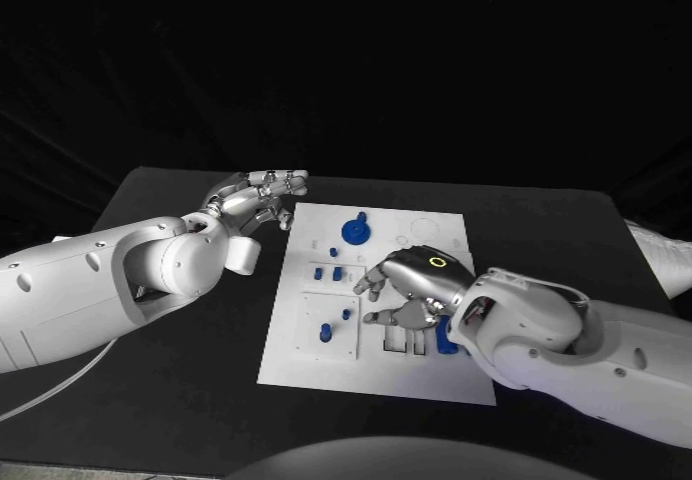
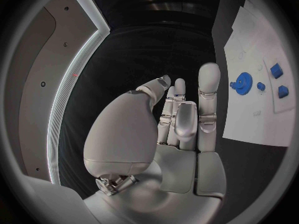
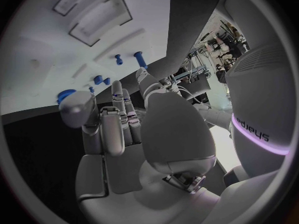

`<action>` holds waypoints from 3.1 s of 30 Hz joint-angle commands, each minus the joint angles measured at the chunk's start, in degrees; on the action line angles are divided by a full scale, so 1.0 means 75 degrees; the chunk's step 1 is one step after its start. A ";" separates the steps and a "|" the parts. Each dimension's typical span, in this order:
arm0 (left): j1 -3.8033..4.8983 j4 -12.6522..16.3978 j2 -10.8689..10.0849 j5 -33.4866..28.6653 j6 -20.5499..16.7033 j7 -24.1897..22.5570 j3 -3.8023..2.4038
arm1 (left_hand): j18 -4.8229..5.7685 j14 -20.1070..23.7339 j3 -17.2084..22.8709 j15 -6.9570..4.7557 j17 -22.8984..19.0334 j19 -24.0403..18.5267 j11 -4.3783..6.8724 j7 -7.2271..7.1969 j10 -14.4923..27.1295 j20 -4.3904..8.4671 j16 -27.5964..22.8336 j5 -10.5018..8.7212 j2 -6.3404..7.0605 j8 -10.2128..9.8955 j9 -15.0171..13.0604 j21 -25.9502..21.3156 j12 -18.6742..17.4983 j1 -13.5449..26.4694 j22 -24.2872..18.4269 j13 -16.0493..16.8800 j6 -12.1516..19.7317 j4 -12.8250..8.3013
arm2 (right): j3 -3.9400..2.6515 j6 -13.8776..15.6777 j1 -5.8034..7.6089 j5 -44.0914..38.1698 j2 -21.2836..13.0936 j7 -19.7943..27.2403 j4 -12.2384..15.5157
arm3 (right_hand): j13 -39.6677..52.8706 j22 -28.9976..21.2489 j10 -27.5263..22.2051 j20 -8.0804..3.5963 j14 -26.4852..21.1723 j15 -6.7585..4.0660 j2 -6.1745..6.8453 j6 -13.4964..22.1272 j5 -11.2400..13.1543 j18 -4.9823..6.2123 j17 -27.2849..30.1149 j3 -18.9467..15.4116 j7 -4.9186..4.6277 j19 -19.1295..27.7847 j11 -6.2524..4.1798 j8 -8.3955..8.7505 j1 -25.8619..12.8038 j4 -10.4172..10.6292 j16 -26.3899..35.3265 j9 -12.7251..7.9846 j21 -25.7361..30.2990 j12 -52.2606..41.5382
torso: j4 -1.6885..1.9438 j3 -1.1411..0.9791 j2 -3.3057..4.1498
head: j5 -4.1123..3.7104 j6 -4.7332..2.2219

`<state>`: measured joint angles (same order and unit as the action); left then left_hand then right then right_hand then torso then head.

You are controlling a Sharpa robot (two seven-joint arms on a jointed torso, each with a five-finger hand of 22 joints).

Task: Assemble the parts on the task board

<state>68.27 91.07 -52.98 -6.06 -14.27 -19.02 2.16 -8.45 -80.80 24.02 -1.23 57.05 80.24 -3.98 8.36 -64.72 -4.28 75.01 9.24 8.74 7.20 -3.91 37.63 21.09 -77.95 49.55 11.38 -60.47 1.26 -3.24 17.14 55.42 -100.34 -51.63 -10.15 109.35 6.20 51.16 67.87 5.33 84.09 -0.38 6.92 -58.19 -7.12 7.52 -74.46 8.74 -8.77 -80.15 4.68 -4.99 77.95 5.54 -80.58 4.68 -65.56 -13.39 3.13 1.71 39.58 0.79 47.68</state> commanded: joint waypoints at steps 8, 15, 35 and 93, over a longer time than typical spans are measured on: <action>0.0001 0.0052 -0.0022 0.0025 0.0042 -0.0107 0.0017 | -0.0090 0.0007 -0.0014 0.0032 0.0004 0.0039 0.0023 0.0009 0.0062 -0.0023 0.0025 0.0028 -0.0105 0.0049 0.0000 -0.0018 0.0060 -0.0024 0.0014 0.0021 0.0047 -0.0060 | 0.0101 0.0488 0.0183 0.3350 -0.1754 -0.0795 0.0745 | 0.6938 0.1189 0.1457 -0.0499 0.0567 -0.0432 -0.0261 0.0098 -0.0998 -0.0275 -0.0800 -0.1044 0.0391 -0.0365 -0.0518 -0.0993 -0.0680 0.0722 -0.0552 0.0346 -0.0920 -0.6675 | -0.0162 0.0034 -0.0082 | -0.0364 -0.0088; -0.0002 0.0057 -0.0005 0.0025 0.0040 -0.0121 0.0049 | -0.0090 0.0006 -0.0014 0.0032 0.0005 0.0039 0.0024 0.0009 0.0062 -0.0023 0.0025 0.0028 -0.0105 0.0049 0.0000 -0.0017 0.0062 -0.0026 0.0015 0.0022 0.0047 -0.0061 | 0.0210 0.0136 0.0032 0.2772 -0.2233 -0.1939 0.0914 | 0.9656 0.1535 0.2218 -0.0421 0.0657 -0.0425 -0.0511 0.0383 -0.1259 -0.0314 -0.1345 -0.1590 0.0418 -0.0429 -0.0506 -0.1794 -0.0834 0.1091 -0.0874 0.0702 -0.1156 -0.8950 | -0.0274 0.0037 -0.0136 | -0.0451 -0.0102; -0.0017 0.0050 -0.0001 0.0025 0.0116 -0.0088 0.0081 | -0.0090 0.0008 -0.0015 0.0031 -0.0001 0.0041 0.0023 0.0009 0.0063 -0.0022 0.0023 0.0028 -0.0106 0.0052 0.0000 -0.0015 0.0073 -0.0025 0.0016 0.0025 0.0046 -0.0062 | 0.0256 -0.0442 -0.0247 0.1685 -0.1958 -0.3059 0.0750 | 1.0097 0.1846 0.2353 -0.0442 0.0714 -0.0427 -0.0694 0.0652 -0.1538 -0.0366 -0.1684 -0.2048 0.0455 -0.0512 -0.0536 -0.2351 -0.1101 0.1457 -0.1058 0.0969 -0.1345 -0.9248 | -0.0274 0.0053 -0.0141 | -0.0452 -0.0067; -0.0042 0.0161 -0.0062 0.0025 0.0232 0.0034 0.0095 | -0.0100 0.0023 -0.0038 0.0037 -0.0043 0.0026 0.0016 0.0015 0.0104 -0.0028 0.0009 0.0024 -0.0106 0.0064 0.0000 -0.0084 0.0128 0.0028 -0.0034 0.0043 0.0057 -0.0040 | 0.0125 0.0808 -0.0488 0.2802 -0.1329 -0.2961 0.0577 | 1.0303 0.2079 0.2434 -0.0540 0.0730 -0.0545 -0.1264 0.0633 -0.2503 -0.0401 -0.1783 -0.1979 0.0623 -0.0551 -0.0686 -0.3144 -0.0470 0.1306 -0.1109 0.1478 -0.1497 -0.9287 | -0.0285 0.0071 -0.0153 | -0.0376 -0.0023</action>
<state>67.96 92.14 -53.48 -6.06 -13.71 -18.58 2.89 -8.45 -80.80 23.87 -1.23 56.77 80.24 -3.98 8.36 -64.30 -4.28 75.01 9.24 8.22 7.42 -3.91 37.15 21.75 -78.02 49.35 11.61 -60.47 1.10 -2.28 19.83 51.75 -83.66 -61.52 -33.08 113.35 75.08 66.70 84.04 1.55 84.02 -4.12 -1.96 -52.54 -25.65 5.27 -74.95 -6.10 -4.99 -83.92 0.00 -27.52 73.92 15.06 -88.53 14.34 -76.56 -82.66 1.02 2.22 38.39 -2.01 47.52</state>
